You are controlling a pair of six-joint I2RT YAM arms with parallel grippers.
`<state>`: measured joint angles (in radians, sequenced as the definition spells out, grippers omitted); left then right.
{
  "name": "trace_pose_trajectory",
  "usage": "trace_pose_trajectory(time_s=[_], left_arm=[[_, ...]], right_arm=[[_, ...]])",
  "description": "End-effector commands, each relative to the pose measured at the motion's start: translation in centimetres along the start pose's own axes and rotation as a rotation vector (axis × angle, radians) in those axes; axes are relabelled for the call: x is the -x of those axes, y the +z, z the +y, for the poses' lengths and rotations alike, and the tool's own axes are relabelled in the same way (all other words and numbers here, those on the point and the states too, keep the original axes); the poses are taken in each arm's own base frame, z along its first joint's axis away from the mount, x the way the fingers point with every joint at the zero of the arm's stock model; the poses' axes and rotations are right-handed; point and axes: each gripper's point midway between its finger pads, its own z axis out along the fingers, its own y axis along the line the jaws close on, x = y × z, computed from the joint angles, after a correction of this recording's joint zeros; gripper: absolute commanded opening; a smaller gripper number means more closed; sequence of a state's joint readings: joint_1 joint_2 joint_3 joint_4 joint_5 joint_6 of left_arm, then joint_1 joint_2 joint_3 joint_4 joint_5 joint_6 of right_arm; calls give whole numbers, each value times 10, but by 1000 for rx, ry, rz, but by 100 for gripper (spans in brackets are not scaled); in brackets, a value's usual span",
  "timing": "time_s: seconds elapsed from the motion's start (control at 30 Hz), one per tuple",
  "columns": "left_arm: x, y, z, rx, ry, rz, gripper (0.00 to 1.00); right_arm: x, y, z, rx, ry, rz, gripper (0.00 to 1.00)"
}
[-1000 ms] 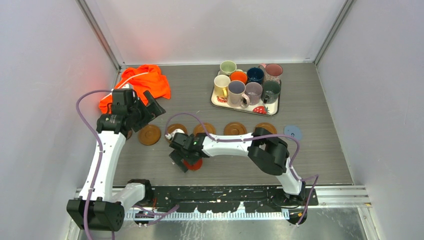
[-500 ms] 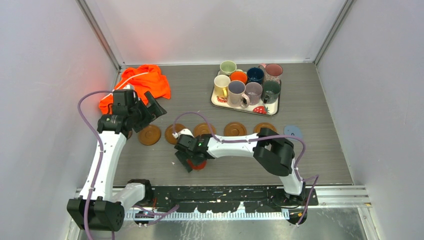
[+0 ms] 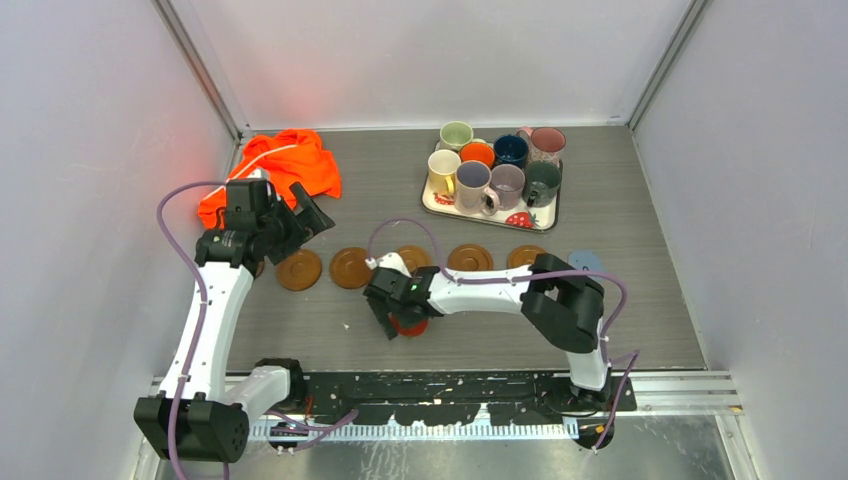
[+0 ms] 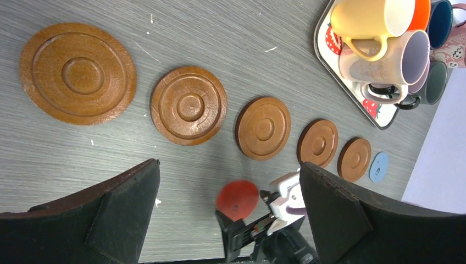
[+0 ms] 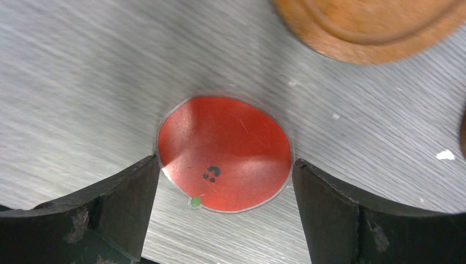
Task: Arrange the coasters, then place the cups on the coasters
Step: Move the coaster to the center of the board.
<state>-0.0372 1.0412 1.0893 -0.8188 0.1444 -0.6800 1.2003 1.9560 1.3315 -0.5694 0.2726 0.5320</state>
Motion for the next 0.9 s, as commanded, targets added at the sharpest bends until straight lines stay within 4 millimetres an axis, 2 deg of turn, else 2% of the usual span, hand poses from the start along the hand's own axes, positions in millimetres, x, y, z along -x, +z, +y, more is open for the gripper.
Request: trace_pose_trajectory(time_s=[0.0, 0.27, 0.43, 0.67, 0.87], left_arm=[[4, 0, -9, -51, -3, -17, 100], [2, 5, -12, -75, -4, -1, 100], [-1, 7, -16, -99, -4, 15, 100], [-3, 10, -20, -124, -7, 31, 100], [-3, 9, -25, -147, -7, 35, 100]], right_arm=[[-20, -7, -55, -171, 84, 35, 91], [-49, -20, -106, -302, 241, 55, 91], [-80, -29, -141, -383, 363, 84, 91], [-116, -47, -180, -485, 544, 111, 92], [-143, -56, -204, -511, 741, 135, 92]])
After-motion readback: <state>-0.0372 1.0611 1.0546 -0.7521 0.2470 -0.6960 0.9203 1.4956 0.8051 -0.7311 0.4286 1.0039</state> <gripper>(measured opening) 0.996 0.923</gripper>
